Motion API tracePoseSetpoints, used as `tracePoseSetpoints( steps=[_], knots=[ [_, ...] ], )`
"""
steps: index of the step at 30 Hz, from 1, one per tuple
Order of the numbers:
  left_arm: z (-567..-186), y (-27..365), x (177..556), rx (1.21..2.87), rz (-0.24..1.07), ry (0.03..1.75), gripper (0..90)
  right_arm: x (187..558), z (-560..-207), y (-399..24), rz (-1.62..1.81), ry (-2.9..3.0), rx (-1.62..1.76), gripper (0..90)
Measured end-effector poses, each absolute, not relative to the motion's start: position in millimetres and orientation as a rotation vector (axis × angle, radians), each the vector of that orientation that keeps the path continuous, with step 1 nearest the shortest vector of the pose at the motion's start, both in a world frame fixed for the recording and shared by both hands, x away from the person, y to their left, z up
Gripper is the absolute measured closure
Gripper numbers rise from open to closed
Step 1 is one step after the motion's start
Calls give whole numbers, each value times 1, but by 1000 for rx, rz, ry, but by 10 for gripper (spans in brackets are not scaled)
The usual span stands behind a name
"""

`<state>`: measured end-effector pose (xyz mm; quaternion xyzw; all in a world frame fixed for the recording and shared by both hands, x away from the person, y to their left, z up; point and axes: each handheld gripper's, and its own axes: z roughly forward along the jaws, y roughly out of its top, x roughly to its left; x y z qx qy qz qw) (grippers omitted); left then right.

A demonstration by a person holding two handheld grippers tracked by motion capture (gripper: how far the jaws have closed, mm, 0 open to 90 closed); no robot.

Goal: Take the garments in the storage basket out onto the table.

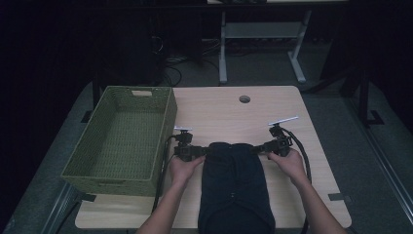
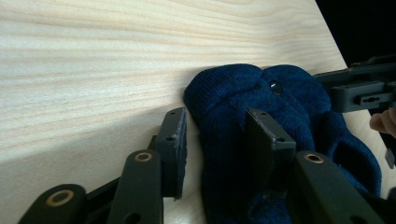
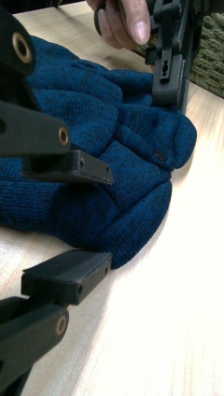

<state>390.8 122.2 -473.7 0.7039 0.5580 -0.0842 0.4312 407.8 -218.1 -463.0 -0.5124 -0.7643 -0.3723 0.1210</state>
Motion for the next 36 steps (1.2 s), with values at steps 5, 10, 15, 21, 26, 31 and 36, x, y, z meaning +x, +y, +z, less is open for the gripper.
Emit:
tracePoseSetpoints(
  steps=[5,10,15,21,26,31,36],
  knots=[
    [-475,119,390,1766,-235,1389,659,408,-465,-213,-1049,-2253,-1515,627],
    [-475,119,392,1803,-225,1383,780,408,-466,-213,-1037,-2249,-1516,736],
    [-476,121,393,1798,-248,1374,812,408,-463,-215,-1055,-2247,-1501,784],
    [-463,118,396,1800,-219,1340,825,408,-452,-218,-1093,-2243,-1491,790],
    [-445,116,402,1794,-183,1309,826,411,-437,-222,-1153,-2246,-1485,791],
    [-427,115,408,1787,-153,1283,827,414,-419,-225,-1218,-2244,-1491,790],
    [-409,116,414,1784,-132,1255,830,417,-405,-227,-1252,-2236,-1492,791]
  ],
)
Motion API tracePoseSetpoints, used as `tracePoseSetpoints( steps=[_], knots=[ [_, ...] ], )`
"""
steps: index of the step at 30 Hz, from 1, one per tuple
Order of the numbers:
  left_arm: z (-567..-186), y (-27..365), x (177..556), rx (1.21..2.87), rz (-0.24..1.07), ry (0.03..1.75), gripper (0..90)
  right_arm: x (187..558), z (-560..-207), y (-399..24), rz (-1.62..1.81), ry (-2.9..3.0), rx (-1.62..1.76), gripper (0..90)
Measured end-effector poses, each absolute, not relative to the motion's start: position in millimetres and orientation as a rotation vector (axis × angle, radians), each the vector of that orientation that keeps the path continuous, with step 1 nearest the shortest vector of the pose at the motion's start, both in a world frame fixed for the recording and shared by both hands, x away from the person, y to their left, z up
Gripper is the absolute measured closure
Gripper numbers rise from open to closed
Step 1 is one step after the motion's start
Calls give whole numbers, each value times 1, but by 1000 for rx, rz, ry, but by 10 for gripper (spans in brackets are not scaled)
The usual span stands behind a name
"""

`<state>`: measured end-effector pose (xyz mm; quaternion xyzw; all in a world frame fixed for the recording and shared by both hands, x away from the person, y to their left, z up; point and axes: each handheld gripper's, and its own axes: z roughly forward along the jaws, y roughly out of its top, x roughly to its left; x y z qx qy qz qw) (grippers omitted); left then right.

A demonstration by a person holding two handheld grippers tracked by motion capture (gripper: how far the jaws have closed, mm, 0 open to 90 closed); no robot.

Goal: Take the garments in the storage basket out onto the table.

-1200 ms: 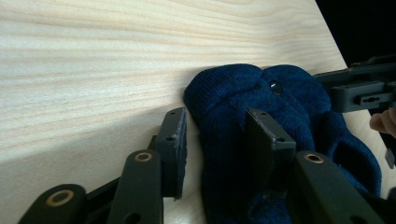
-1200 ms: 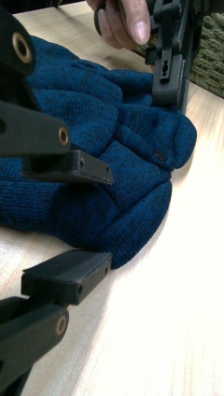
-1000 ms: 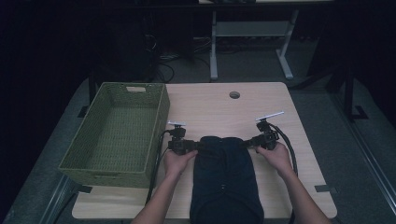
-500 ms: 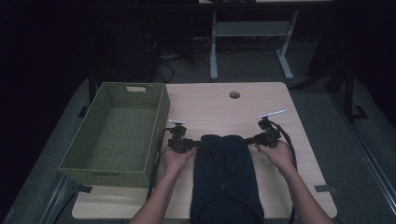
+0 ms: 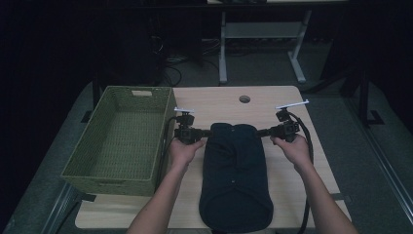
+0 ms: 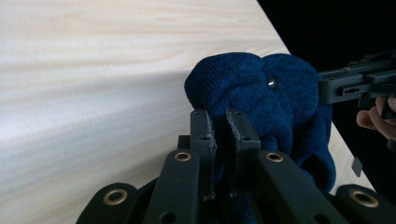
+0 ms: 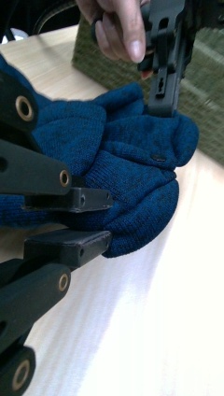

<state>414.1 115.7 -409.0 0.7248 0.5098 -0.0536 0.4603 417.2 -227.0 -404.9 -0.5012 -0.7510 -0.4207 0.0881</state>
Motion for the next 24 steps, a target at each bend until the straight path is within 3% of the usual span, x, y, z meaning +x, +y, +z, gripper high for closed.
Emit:
tracePoseSetpoints(
  steps=[11,24],
  knots=[
    [-380,123,427,1727,-134,1224,831,427,-379,-228,-1340,-2207,-1468,791],
    [-323,120,444,1733,-23,1112,829,438,-332,-230,-1507,-2217,-1443,788]
  ],
)
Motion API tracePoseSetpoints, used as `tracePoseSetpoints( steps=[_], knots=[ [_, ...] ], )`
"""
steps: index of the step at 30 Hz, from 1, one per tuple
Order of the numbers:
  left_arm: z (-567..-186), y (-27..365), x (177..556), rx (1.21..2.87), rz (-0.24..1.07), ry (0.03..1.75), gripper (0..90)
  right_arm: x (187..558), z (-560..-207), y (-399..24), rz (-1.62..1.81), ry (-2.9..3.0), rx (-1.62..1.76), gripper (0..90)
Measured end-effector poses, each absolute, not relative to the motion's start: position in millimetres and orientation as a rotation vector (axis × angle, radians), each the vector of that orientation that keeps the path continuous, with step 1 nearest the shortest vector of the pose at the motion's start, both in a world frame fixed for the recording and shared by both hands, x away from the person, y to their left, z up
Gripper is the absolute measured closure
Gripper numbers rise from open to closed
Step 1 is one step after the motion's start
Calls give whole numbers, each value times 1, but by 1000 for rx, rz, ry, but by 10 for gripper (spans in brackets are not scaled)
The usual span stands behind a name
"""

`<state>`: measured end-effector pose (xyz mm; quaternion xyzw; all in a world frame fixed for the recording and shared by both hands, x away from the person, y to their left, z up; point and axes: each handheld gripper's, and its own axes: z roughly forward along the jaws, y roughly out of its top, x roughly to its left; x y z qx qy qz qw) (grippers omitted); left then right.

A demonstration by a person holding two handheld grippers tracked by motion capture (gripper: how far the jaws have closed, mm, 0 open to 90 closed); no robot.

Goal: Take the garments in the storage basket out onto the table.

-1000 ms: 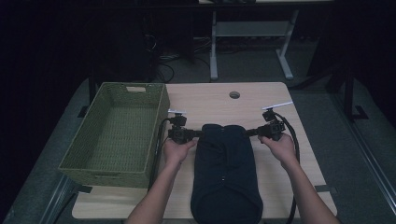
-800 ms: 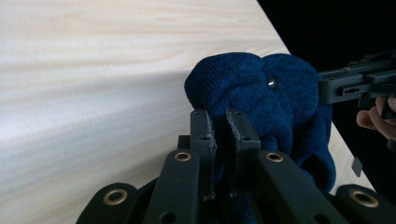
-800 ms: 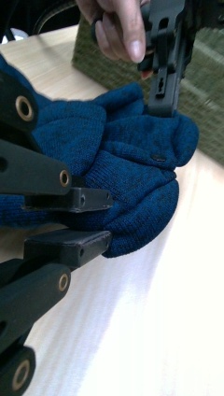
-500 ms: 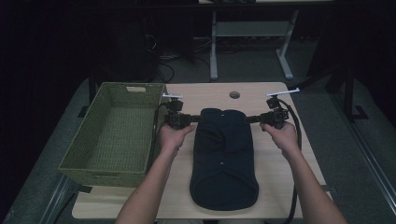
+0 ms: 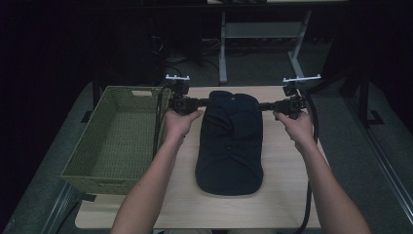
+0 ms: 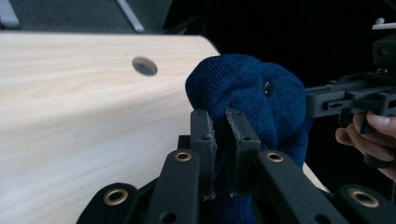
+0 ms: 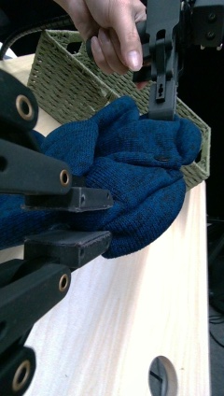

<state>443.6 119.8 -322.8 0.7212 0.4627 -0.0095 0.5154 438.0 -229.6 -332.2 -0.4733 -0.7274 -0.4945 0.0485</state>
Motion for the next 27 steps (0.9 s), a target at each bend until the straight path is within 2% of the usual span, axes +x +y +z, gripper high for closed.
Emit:
tracePoseSetpoints(
  steps=[10,27],
  knots=[
    [-350,117,437,1769,-46,1135,823,426,-360,-227,-1509,-2245,-1446,784],
    [-385,130,398,1770,-69,1110,815,392,-385,-222,-1499,-2283,-1357,770]
  ],
)
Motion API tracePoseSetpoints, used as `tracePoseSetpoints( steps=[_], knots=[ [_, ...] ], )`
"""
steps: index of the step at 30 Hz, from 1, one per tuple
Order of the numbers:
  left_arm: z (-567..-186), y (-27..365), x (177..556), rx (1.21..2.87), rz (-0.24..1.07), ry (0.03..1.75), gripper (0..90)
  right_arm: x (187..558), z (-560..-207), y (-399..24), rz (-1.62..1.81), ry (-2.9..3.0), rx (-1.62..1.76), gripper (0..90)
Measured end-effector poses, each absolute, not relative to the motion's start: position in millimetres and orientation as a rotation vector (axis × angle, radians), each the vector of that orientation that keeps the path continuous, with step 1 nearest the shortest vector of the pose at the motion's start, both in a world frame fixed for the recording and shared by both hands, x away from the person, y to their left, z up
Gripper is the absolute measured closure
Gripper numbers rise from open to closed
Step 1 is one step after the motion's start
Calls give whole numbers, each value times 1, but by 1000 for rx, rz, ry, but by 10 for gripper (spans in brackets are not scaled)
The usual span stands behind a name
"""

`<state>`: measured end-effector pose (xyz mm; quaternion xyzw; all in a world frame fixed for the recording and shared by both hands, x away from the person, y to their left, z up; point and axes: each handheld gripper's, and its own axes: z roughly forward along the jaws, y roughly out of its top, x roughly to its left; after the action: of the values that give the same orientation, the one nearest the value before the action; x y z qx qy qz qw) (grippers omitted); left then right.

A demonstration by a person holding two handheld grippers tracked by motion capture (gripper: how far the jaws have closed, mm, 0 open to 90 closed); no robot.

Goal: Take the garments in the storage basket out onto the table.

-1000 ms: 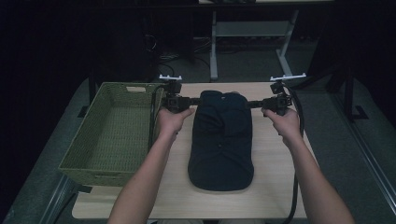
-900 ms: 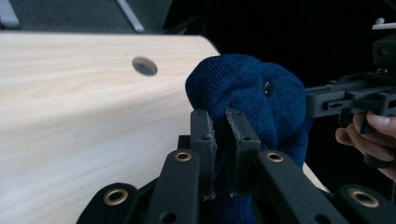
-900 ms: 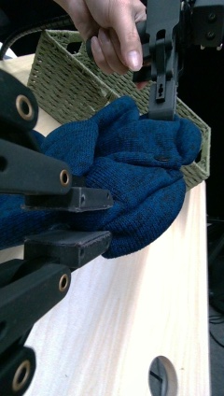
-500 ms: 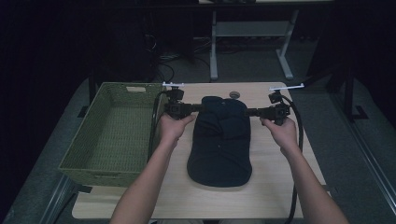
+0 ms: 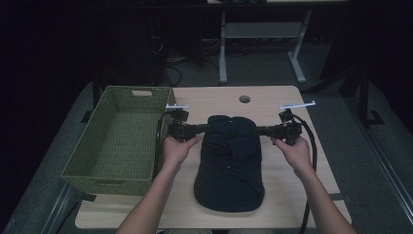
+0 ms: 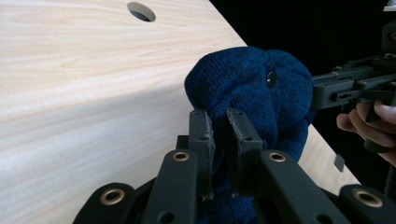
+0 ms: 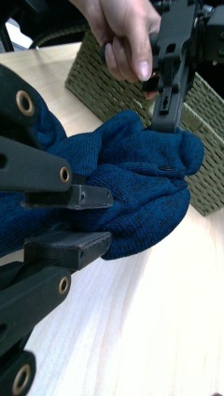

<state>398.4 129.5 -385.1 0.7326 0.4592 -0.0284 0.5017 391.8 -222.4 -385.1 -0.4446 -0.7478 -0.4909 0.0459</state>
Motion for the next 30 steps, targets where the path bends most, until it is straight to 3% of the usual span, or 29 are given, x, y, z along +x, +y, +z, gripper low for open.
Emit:
tracePoseSetpoints(
  steps=[30],
  knots=[
    [-412,146,322,1786,-122,1033,809,327,-410,-224,-1430,-2261,-1175,757]
  ],
)
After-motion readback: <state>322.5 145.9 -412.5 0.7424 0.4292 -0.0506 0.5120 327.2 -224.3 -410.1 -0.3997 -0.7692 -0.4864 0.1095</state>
